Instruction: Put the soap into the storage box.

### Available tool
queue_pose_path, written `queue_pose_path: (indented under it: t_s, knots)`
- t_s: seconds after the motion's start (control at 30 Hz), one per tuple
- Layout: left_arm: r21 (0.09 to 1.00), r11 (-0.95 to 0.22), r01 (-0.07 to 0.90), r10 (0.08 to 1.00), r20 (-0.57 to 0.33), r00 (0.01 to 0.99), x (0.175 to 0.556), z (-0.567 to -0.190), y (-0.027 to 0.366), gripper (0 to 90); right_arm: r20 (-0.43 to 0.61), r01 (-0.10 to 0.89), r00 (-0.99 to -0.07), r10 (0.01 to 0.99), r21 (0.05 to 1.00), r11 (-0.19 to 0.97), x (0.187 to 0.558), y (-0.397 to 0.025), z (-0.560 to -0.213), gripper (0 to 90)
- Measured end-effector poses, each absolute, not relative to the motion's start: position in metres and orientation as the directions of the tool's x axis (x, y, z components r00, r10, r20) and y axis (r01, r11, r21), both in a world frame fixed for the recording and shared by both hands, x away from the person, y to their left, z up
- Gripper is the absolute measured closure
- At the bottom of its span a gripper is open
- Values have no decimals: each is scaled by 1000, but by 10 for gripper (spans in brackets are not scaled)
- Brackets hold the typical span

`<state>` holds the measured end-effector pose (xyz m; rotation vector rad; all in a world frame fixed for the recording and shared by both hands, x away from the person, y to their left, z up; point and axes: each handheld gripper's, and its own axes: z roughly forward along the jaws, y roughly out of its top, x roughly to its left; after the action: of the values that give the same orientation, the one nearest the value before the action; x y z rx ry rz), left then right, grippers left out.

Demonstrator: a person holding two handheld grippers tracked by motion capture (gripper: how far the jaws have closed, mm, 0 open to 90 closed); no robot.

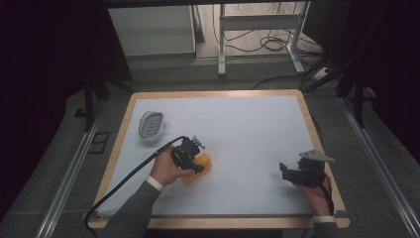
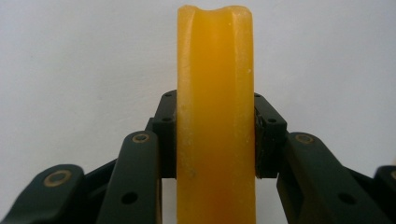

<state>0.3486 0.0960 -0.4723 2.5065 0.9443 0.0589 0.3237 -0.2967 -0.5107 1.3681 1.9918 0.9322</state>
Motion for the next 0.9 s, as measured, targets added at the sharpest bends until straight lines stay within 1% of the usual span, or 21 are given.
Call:
queue_pose_path:
  t_s: [0.17,0.4,0.47,0.53,0.7,0.9]
  knots:
    - [442,-650,618,643,-114,757,351,-464,106,610,-51,562,-333,942,791,242,323,-296,-510,76]
    - [461,-626,629,649,-139,748,353,-456,120,610,-49,558,-334,941,794,240,323,-297,-509,76]
    - [464,-626,627,652,-131,747,353,-455,122,610,-49,558,-333,942,795,239,323,-297,-509,76]
    - [477,-623,620,660,-105,744,351,-452,124,610,-50,559,-333,942,794,240,323,-297,-509,77]
    - [491,-612,621,660,-117,742,351,-446,130,610,-54,560,-333,941,792,243,323,-297,-510,76]
    - [483,-605,633,668,-124,734,354,-444,138,610,-53,560,-331,942,792,242,323,-297,-510,76]
